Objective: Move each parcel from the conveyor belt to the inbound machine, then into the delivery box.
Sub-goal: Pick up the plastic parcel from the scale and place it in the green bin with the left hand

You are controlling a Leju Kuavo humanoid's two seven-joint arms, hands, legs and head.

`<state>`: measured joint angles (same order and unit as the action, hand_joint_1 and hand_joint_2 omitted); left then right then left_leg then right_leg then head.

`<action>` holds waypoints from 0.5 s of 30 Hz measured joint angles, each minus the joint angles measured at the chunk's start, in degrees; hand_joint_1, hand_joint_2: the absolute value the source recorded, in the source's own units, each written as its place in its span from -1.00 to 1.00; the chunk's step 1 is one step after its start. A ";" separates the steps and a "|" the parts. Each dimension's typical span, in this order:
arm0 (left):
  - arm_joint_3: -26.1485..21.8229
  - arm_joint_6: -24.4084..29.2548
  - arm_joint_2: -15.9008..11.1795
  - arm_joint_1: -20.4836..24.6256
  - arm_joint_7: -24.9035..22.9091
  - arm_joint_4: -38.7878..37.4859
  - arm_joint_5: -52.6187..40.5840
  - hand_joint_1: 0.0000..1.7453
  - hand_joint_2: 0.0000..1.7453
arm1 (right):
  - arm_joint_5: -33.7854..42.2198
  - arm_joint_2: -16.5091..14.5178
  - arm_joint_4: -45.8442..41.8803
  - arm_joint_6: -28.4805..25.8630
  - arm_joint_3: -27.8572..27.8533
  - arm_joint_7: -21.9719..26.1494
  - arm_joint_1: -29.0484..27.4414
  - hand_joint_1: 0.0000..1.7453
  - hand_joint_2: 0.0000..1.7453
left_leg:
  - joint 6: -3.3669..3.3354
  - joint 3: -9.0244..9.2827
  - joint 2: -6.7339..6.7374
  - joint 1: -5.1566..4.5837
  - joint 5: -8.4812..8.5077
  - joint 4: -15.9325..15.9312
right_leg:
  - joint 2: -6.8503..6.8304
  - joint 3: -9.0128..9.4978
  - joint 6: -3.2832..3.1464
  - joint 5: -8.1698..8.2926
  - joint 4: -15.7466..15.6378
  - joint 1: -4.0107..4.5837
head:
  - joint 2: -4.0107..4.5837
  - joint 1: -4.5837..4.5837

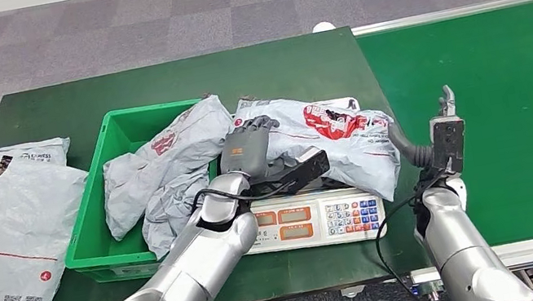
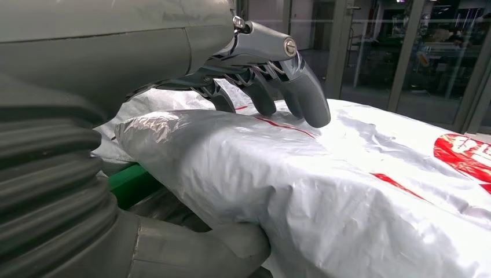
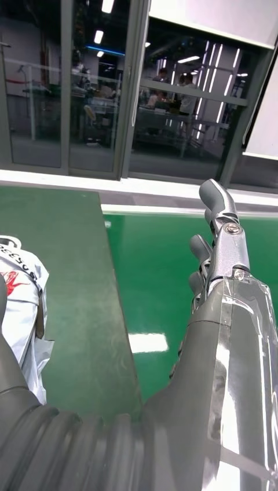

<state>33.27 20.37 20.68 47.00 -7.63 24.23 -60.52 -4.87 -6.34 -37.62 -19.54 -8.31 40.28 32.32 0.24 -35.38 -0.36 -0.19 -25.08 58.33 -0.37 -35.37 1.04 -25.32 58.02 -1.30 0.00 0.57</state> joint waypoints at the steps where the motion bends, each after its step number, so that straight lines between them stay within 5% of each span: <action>1: 0.00 0.00 0.00 0.00 0.00 -0.01 0.00 -0.26 1.00 | 0.00 0.00 0.05 0.00 0.00 0.00 0.00 -1.00 1.00 | 0.00 0.00 0.00 0.00 0.00 0.00 | 0.00 0.00 0.00 0.00 0.00 0.00 | 0.00 0.00; 6: 0.00 0.00 0.00 0.00 0.00 -0.03 0.00 -0.15 1.00 | 0.00 -0.03 0.15 -0.03 -0.01 0.00 0.02 -1.00 1.00 | 0.00 0.00 0.00 0.00 0.00 0.00 | 0.00 0.00 0.00 0.00 0.00 0.00 | 0.00 0.00; 10: 0.00 0.00 0.00 0.01 0.00 -0.11 -0.07 0.98 1.00 | 0.00 -0.06 0.18 -0.05 -0.01 0.00 0.02 -1.00 1.00 | 0.00 0.00 0.00 0.00 0.00 0.00 | 0.00 0.00 0.00 0.00 0.00 0.00 | 0.00 0.00; 15: 0.01 -1.02 0.00 0.03 -0.04 -0.40 -0.83 1.00 1.00 | 0.02 -0.08 0.44 -0.11 -0.01 0.00 0.06 -1.00 1.00 | 0.00 0.00 0.00 0.00 0.00 0.00 | 0.00 0.00 0.00 0.00 0.00 0.00 | 0.00 0.00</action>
<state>33.27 19.35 20.68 47.03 -7.67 23.83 -61.35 -4.86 -6.41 -37.18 -19.65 -8.32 40.28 32.38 0.25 -35.38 -0.36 -0.19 -25.08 58.32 -0.37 -35.37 1.04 -25.32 58.02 -1.30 0.00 0.57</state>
